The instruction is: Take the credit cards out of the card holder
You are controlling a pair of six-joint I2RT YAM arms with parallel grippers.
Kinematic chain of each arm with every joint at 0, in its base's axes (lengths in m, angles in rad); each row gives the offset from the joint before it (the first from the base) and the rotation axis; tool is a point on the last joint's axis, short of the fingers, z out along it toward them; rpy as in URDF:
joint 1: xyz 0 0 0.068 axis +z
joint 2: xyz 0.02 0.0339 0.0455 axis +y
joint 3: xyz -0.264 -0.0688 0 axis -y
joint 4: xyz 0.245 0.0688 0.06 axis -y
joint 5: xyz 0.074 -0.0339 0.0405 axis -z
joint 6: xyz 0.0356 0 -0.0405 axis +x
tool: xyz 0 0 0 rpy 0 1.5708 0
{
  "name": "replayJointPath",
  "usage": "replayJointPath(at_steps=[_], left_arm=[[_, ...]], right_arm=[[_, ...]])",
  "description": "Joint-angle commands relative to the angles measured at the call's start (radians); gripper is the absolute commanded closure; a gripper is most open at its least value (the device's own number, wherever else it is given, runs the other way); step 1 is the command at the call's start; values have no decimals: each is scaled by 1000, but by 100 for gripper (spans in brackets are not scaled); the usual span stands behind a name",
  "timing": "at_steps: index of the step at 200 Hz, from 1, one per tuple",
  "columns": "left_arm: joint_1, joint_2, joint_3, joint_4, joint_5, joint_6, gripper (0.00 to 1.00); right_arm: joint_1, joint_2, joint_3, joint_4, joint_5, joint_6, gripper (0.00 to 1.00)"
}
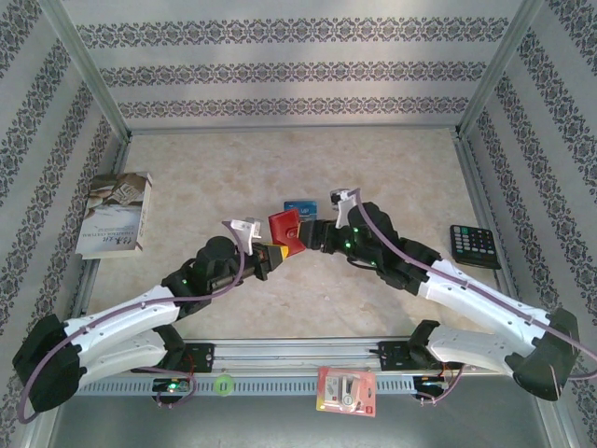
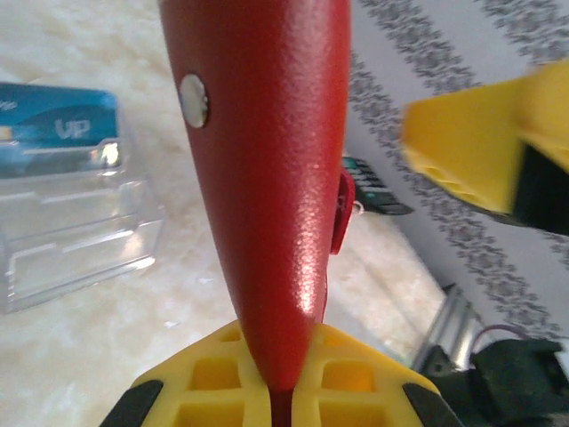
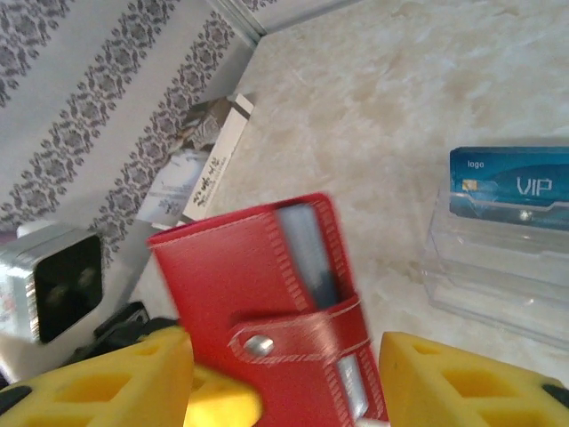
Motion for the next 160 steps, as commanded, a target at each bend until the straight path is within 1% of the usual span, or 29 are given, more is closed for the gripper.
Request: replayJointPath(at_steps=[1,51,122,141,160], left_arm=[[-27,7,53,-19,-98,-13,100],[-34,2,65,-31,-96,-6,100],[-37,-8,52,-22,-70,-6,100],[-36,-16,51,-26,-72,-5,100],[-36,-26,49,-33,-81,-1,100]], right_arm=[[59,60,63,-108,149,-47,42],[104,173,132,-114,195,-60,41],[106,274,193,-119,221,-75,41],[106,297,216,-160,263,-80,45],[106,306,219,-187,289,-81,52]])
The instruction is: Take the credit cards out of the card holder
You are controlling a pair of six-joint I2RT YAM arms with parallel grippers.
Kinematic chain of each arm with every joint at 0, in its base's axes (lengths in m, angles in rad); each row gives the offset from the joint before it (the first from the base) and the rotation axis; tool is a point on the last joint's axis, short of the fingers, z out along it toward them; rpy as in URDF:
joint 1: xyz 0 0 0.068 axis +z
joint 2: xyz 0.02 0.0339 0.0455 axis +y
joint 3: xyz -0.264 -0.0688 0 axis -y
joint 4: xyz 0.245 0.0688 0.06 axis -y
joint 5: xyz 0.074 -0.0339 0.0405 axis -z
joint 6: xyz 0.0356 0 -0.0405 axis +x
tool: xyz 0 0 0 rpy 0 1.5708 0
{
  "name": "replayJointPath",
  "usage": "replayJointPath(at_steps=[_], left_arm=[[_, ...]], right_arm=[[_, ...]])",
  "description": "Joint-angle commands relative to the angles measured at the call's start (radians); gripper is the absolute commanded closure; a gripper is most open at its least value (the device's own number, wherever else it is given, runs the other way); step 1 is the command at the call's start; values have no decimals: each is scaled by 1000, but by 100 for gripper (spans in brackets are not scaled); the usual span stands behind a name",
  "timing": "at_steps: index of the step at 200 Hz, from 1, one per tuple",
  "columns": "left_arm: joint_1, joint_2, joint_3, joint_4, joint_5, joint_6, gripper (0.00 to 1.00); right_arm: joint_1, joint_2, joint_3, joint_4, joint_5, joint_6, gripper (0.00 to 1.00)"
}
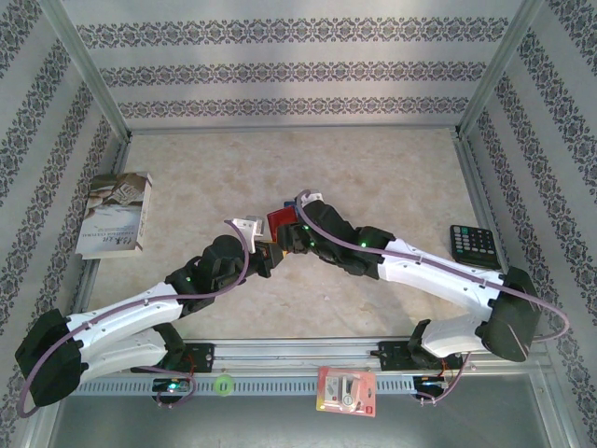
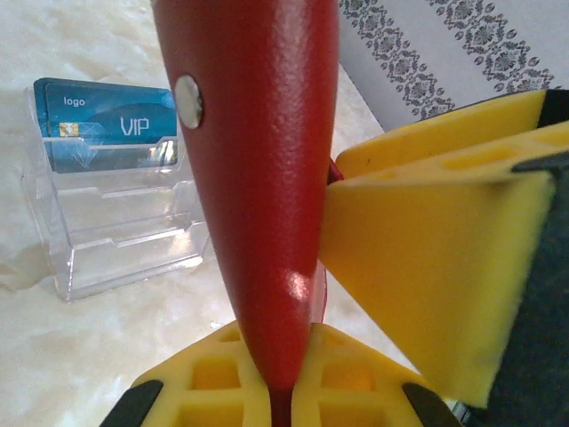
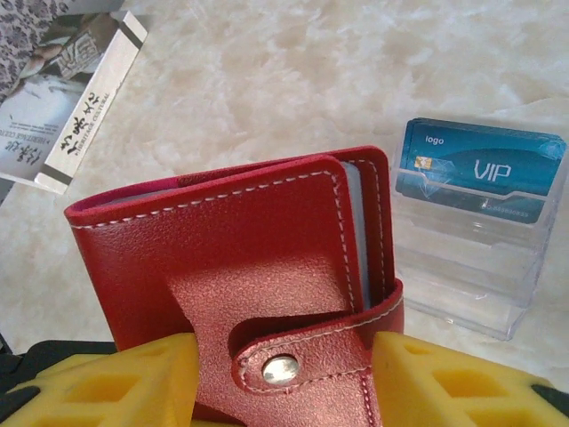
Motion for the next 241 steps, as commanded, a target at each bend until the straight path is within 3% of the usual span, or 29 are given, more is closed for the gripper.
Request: replayJointPath(at_steps=[1,90,188,241], left_arm=[[-15,-38,20,13,-1,2,100],[-15,-44,19,6,-5,5,100],[-17,-11,-109,88,58,-101,100],[-97,197,-165,211,131,-197,100]], right_arm=[[7,17,28,-63,82,-18,53],[7,1,7,-73,113,-22,100],[-25,-161,-233,-86,113,46,100],[-4,-304,-402,-39,-7,99,100]])
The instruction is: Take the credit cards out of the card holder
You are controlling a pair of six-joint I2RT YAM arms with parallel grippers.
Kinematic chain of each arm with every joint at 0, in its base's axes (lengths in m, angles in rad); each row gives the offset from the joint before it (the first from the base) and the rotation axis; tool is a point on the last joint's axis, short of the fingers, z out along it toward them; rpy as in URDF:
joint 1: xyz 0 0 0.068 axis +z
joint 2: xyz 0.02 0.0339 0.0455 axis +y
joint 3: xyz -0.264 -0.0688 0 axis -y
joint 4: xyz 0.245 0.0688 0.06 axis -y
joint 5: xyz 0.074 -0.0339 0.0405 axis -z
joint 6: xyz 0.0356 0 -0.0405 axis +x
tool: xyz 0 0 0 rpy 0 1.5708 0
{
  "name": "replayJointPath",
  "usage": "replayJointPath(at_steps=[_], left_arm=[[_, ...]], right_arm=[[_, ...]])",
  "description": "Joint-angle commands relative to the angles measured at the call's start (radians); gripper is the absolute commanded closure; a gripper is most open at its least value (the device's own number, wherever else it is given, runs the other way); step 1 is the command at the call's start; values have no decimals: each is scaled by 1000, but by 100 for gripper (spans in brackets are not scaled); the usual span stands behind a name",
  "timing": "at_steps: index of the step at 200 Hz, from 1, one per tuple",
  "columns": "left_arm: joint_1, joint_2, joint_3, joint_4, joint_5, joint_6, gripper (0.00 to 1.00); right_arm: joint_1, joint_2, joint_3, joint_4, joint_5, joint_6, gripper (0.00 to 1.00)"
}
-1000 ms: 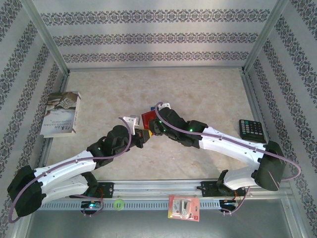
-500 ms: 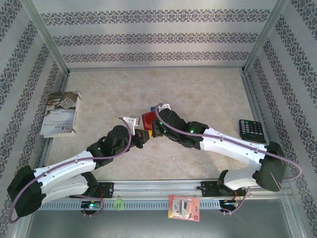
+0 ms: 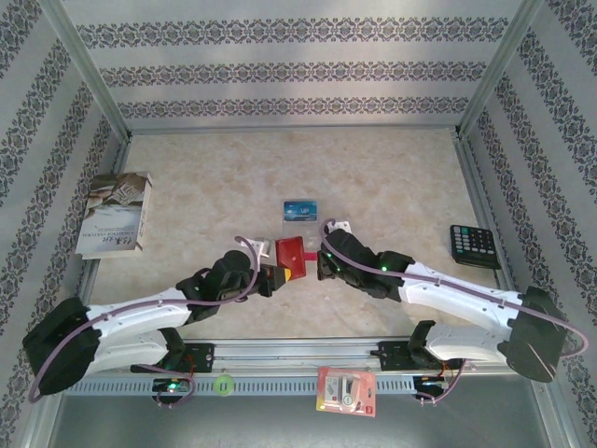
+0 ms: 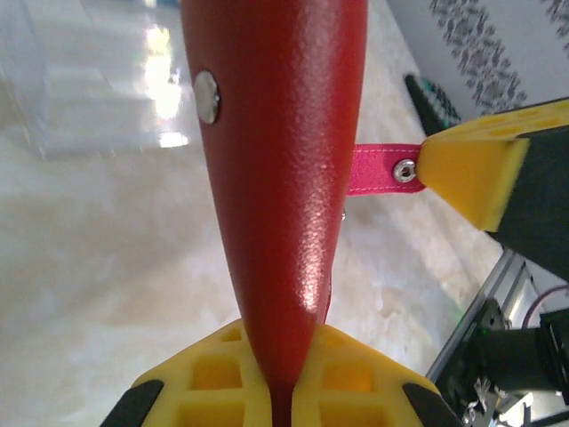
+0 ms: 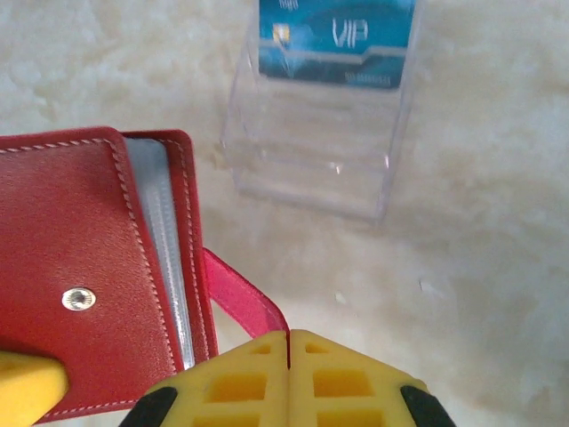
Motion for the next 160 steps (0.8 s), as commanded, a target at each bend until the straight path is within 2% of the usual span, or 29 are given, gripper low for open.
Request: replayJointPath(at_steps=[1,22,41,65,88,102,133,160], left_arm=[[-38,92,-30,110,25,-80,100],[-39,185,-33,148,77,-135,100],[-39,217,7,70,89,-136,98],[-38,258,59,-50,101,-131,84],[-32,263,53,-102,87,-157,62],[-19,233,36,-124,67,-168,51],[5,81,-3,-192,0,-144,42],[7,-116,3,-319,-117,-81,28]], right_arm=[[19,-78,-56,-5,-31,52,100],[51,-117,-115,-9,-37,101,100],[79,-129,-152,-12,-21,130,100],[90,-130,-163,-7,-10,138,100],[92,-114,-147,-9,-3,126,100],[93,-98,-132,-12,-7,116,100],[99,-61,-92,-10,-17,103,100],[111,-26,-22,0,-35,79,100]])
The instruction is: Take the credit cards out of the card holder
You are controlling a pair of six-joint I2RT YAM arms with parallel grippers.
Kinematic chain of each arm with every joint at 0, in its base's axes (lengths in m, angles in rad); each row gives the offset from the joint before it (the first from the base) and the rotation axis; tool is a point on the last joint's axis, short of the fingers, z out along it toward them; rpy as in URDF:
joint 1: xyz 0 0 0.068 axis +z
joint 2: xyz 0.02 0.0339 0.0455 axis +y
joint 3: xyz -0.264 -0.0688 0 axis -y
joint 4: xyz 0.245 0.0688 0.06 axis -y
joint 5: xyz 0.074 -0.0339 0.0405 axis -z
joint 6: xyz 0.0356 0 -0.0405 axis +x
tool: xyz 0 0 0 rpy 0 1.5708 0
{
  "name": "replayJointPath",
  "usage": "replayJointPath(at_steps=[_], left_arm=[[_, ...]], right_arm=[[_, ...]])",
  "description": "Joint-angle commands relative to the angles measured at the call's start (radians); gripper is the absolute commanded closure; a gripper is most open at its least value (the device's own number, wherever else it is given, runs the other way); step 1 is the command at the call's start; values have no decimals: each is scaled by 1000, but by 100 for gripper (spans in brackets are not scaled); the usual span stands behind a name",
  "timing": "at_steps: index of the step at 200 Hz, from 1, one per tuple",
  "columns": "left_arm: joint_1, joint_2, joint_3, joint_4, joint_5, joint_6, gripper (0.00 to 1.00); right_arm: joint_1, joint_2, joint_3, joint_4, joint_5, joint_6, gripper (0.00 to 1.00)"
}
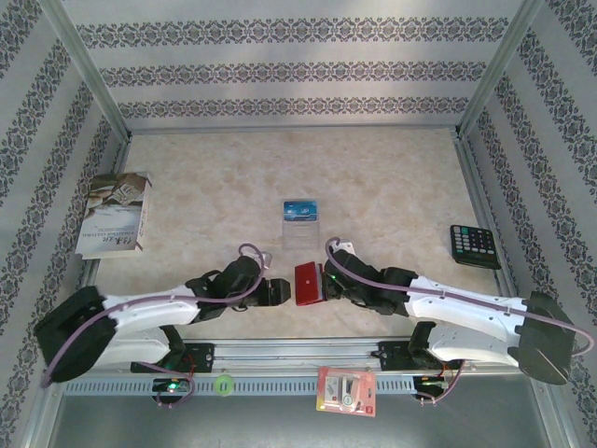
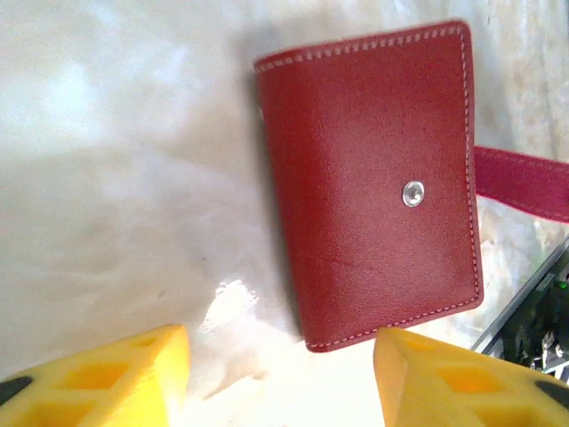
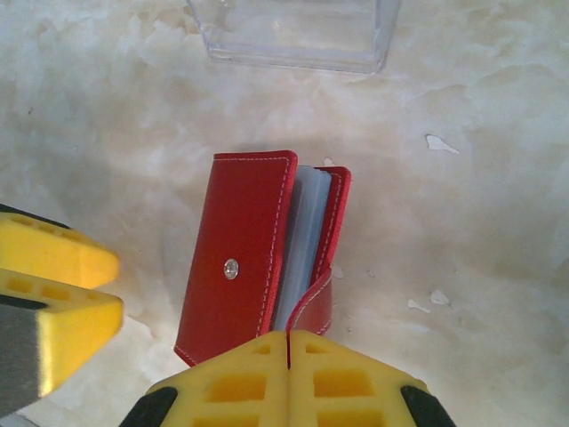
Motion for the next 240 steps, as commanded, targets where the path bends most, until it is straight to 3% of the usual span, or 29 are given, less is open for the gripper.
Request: replayJointPath(at_steps=[1,13,58,117,134,172,194,240], left_arm=[[12,-148,2,-136,-130,53,28],[14,-232,7,-186,-172,80,21],[42,-401,48,-369,-229,179,13],[55,-372,35,-328,-176,212,9],[55,-320,38,-294,-152,223,12],[56,-157,54,-192,-98,233,29],[56,-55,79,-178,-93,244,40],[55,4,78,-152,-103,237,46]], right_arm=[[18,22,82,14,-1,-30,100],[25,48,122,18,-14,-42,100],[51,163,226,64,-62,-58,100],[10,104,114,18,18,1,100],[-22,54,25,-10,63,46,100],[-55,-32,-171,-1,107,168,100],[-55,-20,-215,11,117,206,100],[-70,-1,-229,14,135,200,100]])
